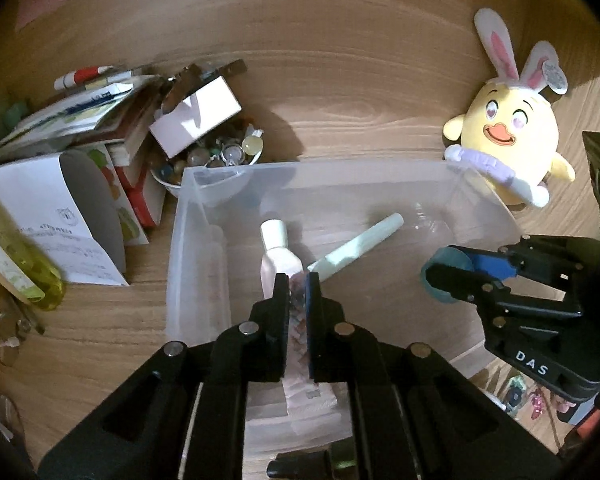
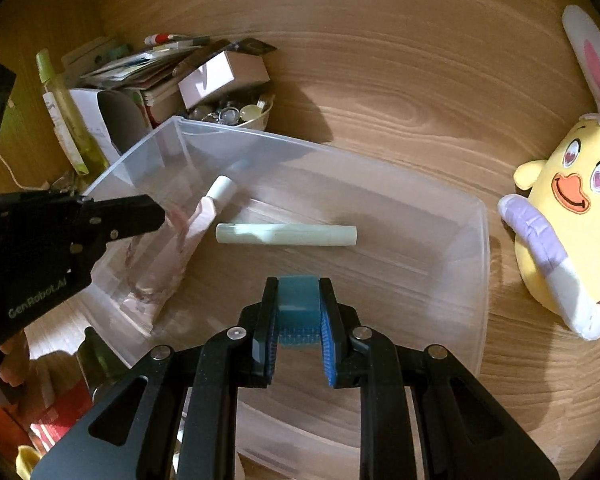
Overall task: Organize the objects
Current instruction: 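Carry bracelet into box with left tool while right tool drops teal tape in box, then grasp the green bottle with the left tool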
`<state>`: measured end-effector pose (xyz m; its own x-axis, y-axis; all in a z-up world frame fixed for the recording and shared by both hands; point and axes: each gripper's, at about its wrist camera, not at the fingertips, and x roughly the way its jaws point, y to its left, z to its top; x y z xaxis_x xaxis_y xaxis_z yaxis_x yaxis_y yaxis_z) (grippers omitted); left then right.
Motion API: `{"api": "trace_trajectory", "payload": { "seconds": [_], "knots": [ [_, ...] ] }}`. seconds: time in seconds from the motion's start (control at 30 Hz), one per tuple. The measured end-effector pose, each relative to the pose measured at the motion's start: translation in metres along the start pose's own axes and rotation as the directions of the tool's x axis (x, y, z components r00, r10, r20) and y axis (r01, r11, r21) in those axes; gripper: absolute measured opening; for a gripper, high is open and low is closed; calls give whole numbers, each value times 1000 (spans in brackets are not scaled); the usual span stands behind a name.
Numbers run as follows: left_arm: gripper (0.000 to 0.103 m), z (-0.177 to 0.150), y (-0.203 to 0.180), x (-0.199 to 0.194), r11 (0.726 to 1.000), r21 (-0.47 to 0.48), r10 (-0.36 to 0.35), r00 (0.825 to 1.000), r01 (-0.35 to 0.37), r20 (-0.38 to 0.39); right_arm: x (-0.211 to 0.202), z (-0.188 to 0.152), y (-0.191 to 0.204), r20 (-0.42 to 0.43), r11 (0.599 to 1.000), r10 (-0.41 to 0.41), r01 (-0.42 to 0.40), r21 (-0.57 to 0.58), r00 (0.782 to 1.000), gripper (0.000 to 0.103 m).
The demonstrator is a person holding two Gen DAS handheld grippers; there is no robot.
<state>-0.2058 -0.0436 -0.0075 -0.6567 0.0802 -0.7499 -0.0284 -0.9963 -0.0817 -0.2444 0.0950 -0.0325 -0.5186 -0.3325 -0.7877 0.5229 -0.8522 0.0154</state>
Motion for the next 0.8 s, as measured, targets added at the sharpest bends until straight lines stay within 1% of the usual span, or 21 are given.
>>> {"api": "trace_trajectory", "payload": {
  "seconds": [0.07, 0.13, 0.17, 0.2, 0.23, 0.27, 0.33, 0.37, 0.5, 0.53, 0.57, 0.63, 0.7, 0.8],
  "knots": [
    [8, 0, 1, -3, 1000, -7, -11, 1000, 11, 2, 1, 0, 0, -7, 1000, -2, 2, -1, 1000, 16],
    [20, 0, 2, -8, 1000, -12, -17, 1000, 17, 11, 1, 1, 0, -8, 1000, -7, 7, -1, 1000, 18],
    [24, 0, 2, -12, 1000, -13, -18, 1000, 18, 19, 0, 1, 0, -8, 1000, -11, 11, -3, 1000, 19],
    [32, 0, 1, -14, 1000, -12, -16, 1000, 16, 27, -1, 2, 0, -5, 1000, -14, 14, -4, 1000, 22],
    [38, 0, 0, -19, 1000, -9, -11, 999, 11, 38, -3, 1, 0, -1, 1000, -16, 16, -5, 1000, 26],
    [41, -1, 0, -23, 1000, -6, -5, 999, 5, 50, -6, 1, 1, 6, 1000, -18, 18, -7, 1000, 27],
    [48, -2, -1, -34, 1000, 1, -2, 997, 1, 72, -14, 0, 2, 24, 1000, -25, 25, -9, 999, 35],
    [49, -3, -2, -39, 1000, 3, 1, 997, -1, 82, -19, 0, 3, 36, 1000, -29, 29, -10, 999, 37],
    [67, -7, -2, -59, 1000, 4, 6, 993, -7, 118, -44, -2, 5, 97, 999, -47, 49, -11, 994, 49],
    [72, -8, -3, -65, 1000, 2, 5, 992, -6, 126, -49, -3, 5, 111, 998, -53, 55, -12, 992, 54],
    [75, -10, -3, -70, 1000, 0, 4, 991, -5, 137, -58, -5, 6, 131, 998, -64, 66, -13, 989, 57],
    [88, -13, -4, -80, 1000, -3, 6, 988, -6, 155, -73, -9, 6, 166, 996, -82, 85, -10, 983, 69],
    [94, -17, -6, -90, 1000, -4, 11, 984, -10, 176, -85, -15, 5, 196, 995, -96, 98, -3, 976, 77],
    [96, -26, -9, -98, 1000, 0, 16, 983, -17, 185, -103, -28, 4, 230, 992, -122, 124, 3, 966, 81]
  ]
}}
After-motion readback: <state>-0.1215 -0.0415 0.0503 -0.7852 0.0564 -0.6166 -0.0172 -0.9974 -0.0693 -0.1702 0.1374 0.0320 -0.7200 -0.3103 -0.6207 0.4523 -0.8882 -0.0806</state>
